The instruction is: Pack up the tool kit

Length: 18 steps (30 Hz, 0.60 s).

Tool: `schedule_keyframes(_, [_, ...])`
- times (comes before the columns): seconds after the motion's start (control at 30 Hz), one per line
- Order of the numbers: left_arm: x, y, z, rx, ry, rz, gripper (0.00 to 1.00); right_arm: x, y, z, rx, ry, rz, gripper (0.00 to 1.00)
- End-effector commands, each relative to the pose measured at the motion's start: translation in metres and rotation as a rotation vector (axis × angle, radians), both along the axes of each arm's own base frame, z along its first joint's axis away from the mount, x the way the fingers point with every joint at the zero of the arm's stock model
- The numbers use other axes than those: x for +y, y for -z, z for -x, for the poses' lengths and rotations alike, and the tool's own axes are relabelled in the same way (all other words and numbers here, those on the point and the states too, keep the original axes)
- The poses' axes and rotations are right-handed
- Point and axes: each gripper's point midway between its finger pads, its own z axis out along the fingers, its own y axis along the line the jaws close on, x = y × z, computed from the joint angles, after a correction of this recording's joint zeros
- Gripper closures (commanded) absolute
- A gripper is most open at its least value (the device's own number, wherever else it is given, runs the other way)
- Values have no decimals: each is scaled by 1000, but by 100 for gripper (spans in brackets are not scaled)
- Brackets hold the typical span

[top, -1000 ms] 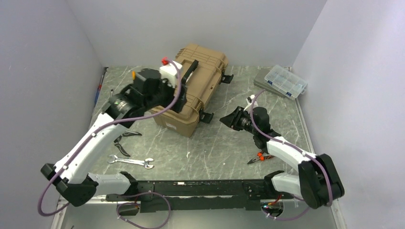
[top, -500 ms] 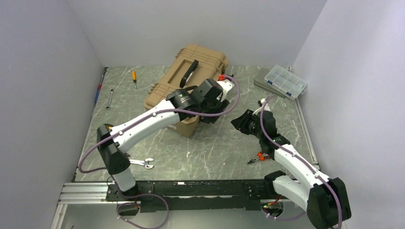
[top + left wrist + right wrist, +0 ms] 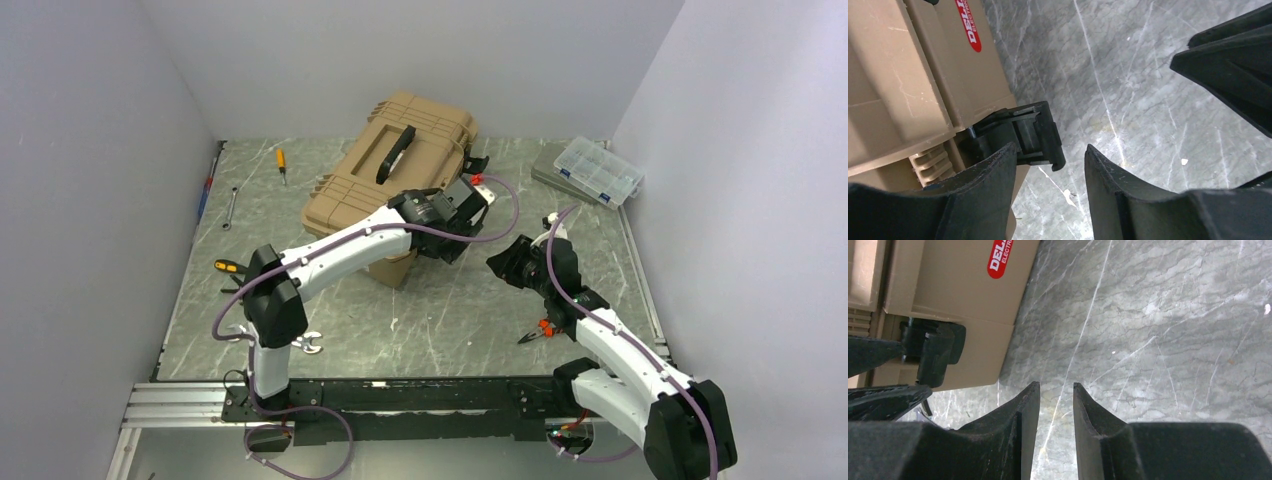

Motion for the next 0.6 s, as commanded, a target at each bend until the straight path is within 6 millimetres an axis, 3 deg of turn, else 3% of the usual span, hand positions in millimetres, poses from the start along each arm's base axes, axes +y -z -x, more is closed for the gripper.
schedule_keyframes(0.0, [7,4,-10,-43,-51,-45,46,0,-7,-5,-31,9,-15,67])
schedule_keyframes(0.3, [9,19,-17,-55,-62,-107,54,3,-3,-7,-21,4,-19,67])
schedule_keyframes(0.43, [6,22,-13,-25,-42,-105,72,3,0,-7,-11,3,-16,67])
schedule_keyframes(0.57, [-1,8,-7,-14,-5,-54,99,5,3,-8,-2,-10,-21,67])
